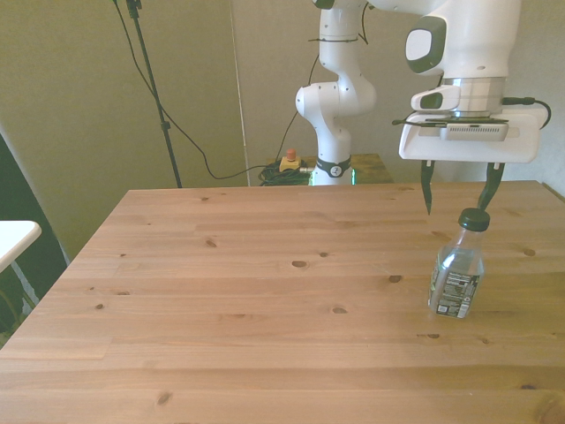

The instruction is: Knock down the bottle

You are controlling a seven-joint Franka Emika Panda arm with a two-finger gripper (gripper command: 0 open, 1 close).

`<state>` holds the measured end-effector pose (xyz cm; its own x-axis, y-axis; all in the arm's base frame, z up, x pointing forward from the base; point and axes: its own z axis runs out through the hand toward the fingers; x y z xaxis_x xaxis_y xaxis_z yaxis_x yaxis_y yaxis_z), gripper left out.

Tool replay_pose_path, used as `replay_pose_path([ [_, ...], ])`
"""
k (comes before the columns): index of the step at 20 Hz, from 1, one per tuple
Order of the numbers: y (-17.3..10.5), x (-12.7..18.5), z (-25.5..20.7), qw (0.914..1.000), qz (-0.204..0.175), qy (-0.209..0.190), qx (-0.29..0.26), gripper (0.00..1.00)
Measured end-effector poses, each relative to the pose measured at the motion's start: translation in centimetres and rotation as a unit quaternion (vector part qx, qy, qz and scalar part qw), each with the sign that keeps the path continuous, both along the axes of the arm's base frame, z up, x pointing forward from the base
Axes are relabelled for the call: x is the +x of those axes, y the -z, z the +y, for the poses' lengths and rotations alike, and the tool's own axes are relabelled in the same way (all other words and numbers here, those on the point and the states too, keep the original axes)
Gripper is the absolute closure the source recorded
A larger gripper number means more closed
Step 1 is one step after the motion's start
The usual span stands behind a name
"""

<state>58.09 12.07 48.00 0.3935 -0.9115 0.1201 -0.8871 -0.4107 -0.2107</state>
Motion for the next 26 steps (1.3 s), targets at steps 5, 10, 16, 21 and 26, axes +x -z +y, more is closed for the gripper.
replay_pose_path([
  [5, -0.2, 2.0, 1.3, 0.9998, 0.007, 0.016, 0.001, 1.0],
  [10, 0.0, 3.1, 1.4, 0.9997, 0.004, 0.023, -0.001, 1.0],
  [16, -0.4, 3.7, 1.3, 0.9996, 0.0, 0.029, 0.0, 1.0],
  [21, -0.5, 5.2, 0.7, 0.9991, -0.008, 0.042, -0.003, 1.0],
  [26, -0.2, 7.9, -0.1, 0.9978, -0.022, 0.062, -0.007, 1.0],
])
